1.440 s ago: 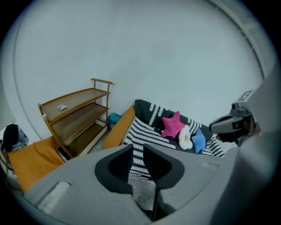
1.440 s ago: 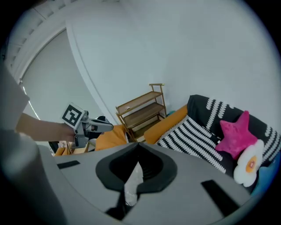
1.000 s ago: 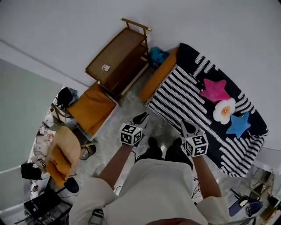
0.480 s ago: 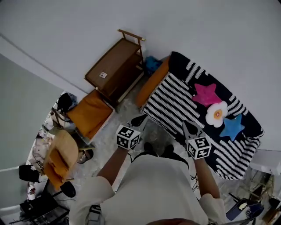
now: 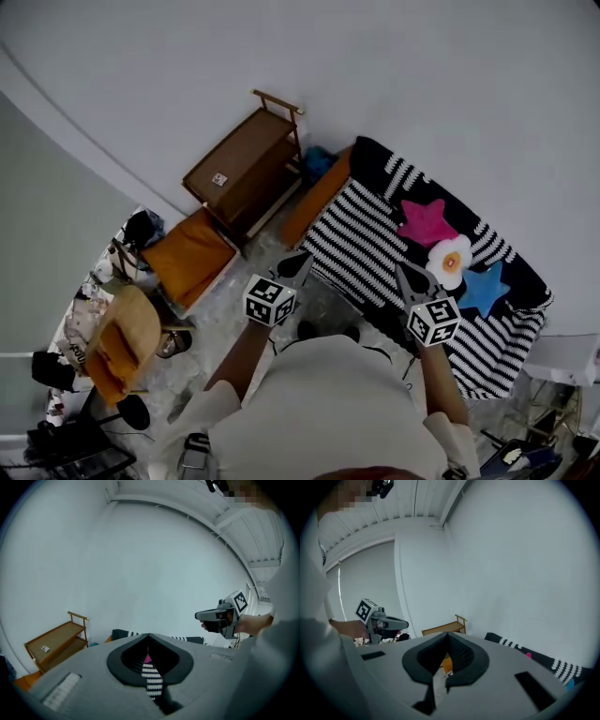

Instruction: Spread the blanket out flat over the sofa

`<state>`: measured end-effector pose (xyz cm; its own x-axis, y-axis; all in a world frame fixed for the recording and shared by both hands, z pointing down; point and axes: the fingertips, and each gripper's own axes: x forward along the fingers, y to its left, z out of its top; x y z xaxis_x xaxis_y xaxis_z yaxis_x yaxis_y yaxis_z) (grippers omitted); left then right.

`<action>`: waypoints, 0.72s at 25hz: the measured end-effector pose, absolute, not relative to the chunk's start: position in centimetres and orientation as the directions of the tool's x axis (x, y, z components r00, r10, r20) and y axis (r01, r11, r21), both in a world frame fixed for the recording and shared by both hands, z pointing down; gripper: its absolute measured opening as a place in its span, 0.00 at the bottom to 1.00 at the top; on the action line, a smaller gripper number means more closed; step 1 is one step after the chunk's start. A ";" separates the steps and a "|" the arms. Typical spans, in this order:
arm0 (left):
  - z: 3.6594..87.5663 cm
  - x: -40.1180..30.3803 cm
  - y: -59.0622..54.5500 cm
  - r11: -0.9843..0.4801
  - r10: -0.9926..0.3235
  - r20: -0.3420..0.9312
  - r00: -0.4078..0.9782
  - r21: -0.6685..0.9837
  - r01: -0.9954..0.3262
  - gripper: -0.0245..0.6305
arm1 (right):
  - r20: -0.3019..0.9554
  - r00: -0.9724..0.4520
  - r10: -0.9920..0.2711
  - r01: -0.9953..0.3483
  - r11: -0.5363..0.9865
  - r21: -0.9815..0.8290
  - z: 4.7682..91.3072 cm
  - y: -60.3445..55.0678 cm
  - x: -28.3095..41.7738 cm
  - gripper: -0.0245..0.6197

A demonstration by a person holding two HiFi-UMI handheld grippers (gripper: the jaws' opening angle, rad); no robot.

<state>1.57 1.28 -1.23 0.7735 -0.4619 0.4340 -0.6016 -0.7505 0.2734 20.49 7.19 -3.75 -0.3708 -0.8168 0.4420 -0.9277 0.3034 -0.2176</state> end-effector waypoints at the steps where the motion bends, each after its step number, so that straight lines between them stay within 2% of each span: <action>1: -1.8 1.8 1.3 -0.753 -0.466 0.428 0.774 0.267 -0.601 0.07 | 0.432 -0.370 -0.822 -0.928 0.307 -0.212 -4.2 7.2 20.9 0.04; 7: -3.6 2.4 1.9 -0.762 -0.480 0.403 0.779 0.248 -0.598 0.07 | 0.397 -0.329 -0.857 -0.944 0.309 -0.116 -6.5 8.0 22.5 0.04; 18: -3.2 2.9 1.3 -0.743 -0.493 0.395 0.776 0.274 -0.611 0.07 | 0.392 -0.339 -0.855 -0.940 0.319 -0.117 -6.5 8.1 23.2 0.04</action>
